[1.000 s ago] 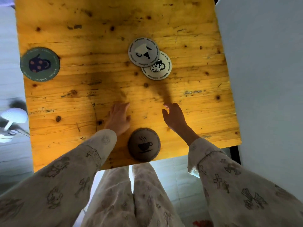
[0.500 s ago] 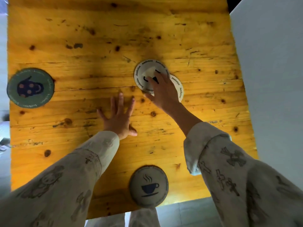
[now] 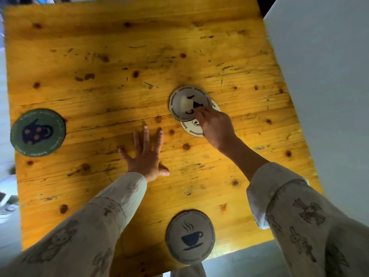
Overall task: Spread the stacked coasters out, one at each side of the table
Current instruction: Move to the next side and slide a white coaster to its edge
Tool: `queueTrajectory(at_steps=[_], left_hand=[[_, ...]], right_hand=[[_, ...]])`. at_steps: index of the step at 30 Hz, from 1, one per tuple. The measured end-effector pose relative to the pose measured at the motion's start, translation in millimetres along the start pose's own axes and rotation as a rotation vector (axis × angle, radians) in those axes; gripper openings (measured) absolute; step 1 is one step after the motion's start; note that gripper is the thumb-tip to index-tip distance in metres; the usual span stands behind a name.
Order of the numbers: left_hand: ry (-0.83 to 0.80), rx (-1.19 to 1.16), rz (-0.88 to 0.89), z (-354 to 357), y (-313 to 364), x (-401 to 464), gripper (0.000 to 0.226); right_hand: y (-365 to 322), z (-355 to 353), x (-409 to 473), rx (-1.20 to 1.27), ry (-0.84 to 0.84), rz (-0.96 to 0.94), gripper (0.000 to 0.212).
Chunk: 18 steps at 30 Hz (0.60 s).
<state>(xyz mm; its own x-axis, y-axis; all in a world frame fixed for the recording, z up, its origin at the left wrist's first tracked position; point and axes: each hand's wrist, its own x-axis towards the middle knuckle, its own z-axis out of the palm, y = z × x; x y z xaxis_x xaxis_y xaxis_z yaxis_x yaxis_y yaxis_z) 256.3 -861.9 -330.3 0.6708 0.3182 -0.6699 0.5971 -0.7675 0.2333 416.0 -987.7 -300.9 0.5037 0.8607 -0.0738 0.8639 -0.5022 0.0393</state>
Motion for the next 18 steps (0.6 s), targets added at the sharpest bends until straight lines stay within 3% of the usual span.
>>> queueTrajectory(at_steps=[3, 5, 8, 11, 18], left_hand=[[-0.004, 0.027, -0.027, -2.2, 2.3, -1.7, 0.123], [0.029, 0.019, -0.024, -1.2, 17.5, -1.6, 0.111], [0.154, -0.037, 0.126, 4.2, 63.3, 2.5, 0.087], [0.196, 0.005, 0.285, 15.0, 116.3, 8.1, 0.080], [0.271, 0.217, 0.459, 27.4, 188.3, 40.2, 0.066]], right_hand=[[20.2, 1.0, -21.1, 0.070, 0.063, 0.052, 0.040], [36.7, 1.1, -33.5, 0.090, 0.112, 0.056, 0.039], [64.0, 3.0, -52.1, 0.118, 0.175, 0.062, 0.040], [93.6, 5.9, -75.2, 0.135, 0.179, 0.100, 0.042], [164.6, 23.3, -118.7, 0.021, 0.123, 0.216, 0.039]])
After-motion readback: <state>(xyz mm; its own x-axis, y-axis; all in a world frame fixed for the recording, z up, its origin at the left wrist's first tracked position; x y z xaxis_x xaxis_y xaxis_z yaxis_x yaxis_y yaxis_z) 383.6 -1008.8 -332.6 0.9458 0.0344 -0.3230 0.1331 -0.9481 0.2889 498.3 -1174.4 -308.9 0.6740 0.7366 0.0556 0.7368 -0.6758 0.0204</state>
